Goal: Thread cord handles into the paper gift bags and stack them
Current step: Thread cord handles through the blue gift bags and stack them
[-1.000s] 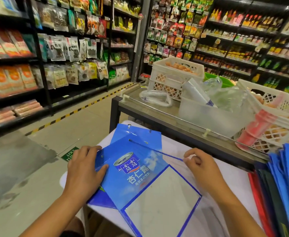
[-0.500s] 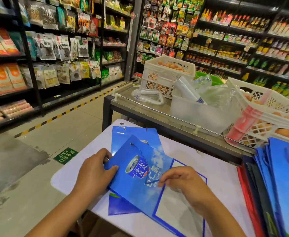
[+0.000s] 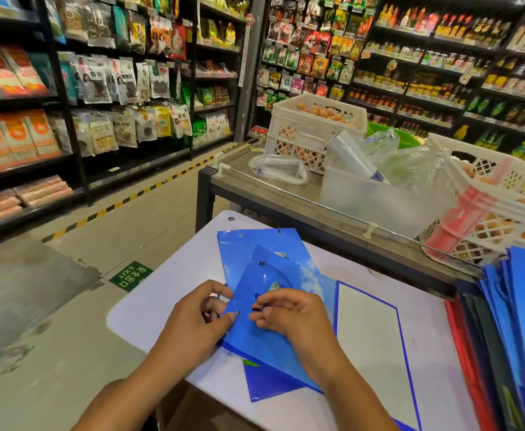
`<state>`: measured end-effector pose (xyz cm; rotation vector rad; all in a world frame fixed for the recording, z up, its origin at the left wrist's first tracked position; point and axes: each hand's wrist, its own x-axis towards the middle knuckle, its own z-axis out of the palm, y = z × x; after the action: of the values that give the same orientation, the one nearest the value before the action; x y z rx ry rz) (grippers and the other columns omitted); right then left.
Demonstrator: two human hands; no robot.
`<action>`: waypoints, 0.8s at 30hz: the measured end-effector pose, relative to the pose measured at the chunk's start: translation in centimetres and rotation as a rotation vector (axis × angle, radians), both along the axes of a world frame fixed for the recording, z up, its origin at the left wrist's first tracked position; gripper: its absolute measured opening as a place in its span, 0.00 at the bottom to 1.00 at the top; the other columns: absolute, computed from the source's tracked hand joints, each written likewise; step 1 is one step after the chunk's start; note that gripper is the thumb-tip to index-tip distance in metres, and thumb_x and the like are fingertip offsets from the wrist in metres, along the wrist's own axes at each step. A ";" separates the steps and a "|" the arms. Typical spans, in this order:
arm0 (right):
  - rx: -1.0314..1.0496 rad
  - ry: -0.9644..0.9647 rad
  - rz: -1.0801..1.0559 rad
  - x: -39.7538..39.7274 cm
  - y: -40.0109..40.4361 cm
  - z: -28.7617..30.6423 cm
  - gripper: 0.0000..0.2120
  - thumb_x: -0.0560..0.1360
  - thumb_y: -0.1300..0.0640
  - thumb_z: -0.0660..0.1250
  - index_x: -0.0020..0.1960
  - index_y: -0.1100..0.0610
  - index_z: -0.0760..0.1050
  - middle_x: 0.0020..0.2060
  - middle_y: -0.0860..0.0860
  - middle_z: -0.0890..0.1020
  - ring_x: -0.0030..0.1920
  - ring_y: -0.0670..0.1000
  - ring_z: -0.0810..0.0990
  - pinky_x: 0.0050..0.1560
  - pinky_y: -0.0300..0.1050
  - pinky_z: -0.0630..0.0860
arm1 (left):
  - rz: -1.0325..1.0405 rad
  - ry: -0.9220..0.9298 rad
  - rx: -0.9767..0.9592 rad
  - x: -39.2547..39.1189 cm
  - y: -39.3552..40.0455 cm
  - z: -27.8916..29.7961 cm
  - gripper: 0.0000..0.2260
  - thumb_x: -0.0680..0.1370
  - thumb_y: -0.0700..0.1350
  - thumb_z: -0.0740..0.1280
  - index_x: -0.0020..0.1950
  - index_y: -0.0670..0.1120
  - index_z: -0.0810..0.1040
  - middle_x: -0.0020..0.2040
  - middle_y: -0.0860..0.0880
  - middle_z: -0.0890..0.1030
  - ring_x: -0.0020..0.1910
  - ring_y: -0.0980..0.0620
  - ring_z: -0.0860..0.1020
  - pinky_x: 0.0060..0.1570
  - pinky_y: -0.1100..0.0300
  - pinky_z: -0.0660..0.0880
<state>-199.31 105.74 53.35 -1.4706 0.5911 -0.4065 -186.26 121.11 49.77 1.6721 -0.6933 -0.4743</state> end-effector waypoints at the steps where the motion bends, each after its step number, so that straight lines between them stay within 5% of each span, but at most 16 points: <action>1: -0.023 0.018 -0.001 0.4 0.3 -0.1 0.07 0.77 0.71 0.70 0.51 0.64 0.85 0.46 0.58 0.88 0.48 0.57 0.89 0.54 0.49 0.85 | 0.000 -0.005 0.001 0.0 0.0 0.0 0.12 0.79 0.39 0.73 0.52 0.56 0.80 0.38 0.44 0.83 0.32 0.52 0.76 0.35 0.53 0.73; 8: -0.270 0.078 -0.057 1.5 1.4 -1.7 0.02 0.79 0.59 0.73 0.50 0.55 0.85 0.39 0.50 0.88 0.43 0.50 0.88 0.44 0.39 0.82 | 0.004 0.030 0.055 0.2 0.0 0.0 0.11 0.80 0.41 0.72 0.58 0.55 0.80 0.41 0.48 0.86 0.43 0.48 0.85 0.47 0.42 0.83; 24: -0.412 0.114 -0.115 1.2 1.0 -3.8 0.01 0.77 0.53 0.75 0.48 0.47 0.83 0.41 0.43 0.86 0.45 0.46 0.86 0.45 0.43 0.85 | -0.069 0.099 0.045 0.4 0.0 0.1 0.05 0.78 0.41 0.75 0.52 0.48 0.85 0.43 0.46 0.87 0.47 0.46 0.86 0.50 0.38 0.83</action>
<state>-198.10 106.72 49.56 -1.8674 0.7143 -0.5609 -185.83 121.13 49.91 1.6590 -0.6727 -0.6219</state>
